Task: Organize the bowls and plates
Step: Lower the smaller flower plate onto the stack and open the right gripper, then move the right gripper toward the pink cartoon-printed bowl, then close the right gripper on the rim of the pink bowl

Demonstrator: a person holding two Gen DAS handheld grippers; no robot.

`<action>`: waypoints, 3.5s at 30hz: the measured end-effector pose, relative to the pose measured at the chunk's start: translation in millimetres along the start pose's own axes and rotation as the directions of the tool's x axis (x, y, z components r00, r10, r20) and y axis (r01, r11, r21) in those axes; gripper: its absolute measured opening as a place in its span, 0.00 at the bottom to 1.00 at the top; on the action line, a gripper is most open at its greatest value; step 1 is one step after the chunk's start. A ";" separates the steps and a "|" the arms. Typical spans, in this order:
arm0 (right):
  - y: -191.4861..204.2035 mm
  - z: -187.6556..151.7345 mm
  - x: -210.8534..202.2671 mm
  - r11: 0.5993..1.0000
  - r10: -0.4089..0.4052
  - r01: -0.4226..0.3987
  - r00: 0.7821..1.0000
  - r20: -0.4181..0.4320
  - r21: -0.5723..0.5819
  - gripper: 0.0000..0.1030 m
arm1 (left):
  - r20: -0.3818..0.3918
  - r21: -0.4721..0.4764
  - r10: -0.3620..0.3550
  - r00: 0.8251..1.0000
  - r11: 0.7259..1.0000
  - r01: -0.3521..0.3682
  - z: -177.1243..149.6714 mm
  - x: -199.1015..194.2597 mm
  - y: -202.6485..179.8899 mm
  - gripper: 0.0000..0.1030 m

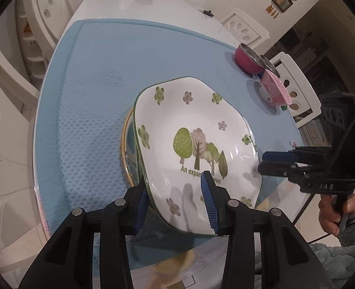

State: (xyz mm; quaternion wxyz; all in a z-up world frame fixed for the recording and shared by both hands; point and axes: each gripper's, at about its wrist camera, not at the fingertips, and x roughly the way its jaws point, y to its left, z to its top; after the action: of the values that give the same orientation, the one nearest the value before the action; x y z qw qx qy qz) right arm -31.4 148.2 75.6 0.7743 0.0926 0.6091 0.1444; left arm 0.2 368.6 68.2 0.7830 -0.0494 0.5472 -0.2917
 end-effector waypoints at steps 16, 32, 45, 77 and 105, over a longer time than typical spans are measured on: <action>-19.9 12.6 -22.2 0.996 -0.004 -0.004 0.996 0.094 0.087 0.38 | 0.053 -0.040 0.066 0.996 0.997 -0.064 14.6 -10.1 12.0 0.37; -31.7 -16.8 -21.9 0.989 0.010 -0.022 0.997 0.081 0.147 0.38 | 0.095 0.006 0.070 0.993 0.997 -0.071 29.0 -21.0 -17.2 0.37; -167.5 -25.7 -125.3 0.934 -0.043 -0.082 0.940 0.338 0.348 0.65 | 0.142 0.167 0.010 0.990 0.985 -0.034 97.3 14.5 -153.3 0.60; -346.8 27.8 -156.8 0.958 -0.090 0.015 0.964 0.250 0.287 0.65 | 0.156 0.003 0.101 0.983 0.995 -0.102 182.3 155.0 -312.1 0.61; -356.2 71.2 -83.2 0.959 -0.095 0.049 0.984 0.153 0.279 0.44 | 0.001 -0.008 0.011 1.000 1.000 -0.011 196.7 237.8 -268.6 0.37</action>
State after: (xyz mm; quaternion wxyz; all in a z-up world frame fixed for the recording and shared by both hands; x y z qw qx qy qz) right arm 59.1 -212.7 55.3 0.8064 0.1882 0.5601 0.0219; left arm 121.1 -22.1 55.8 0.7846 -0.0494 0.5482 -0.2852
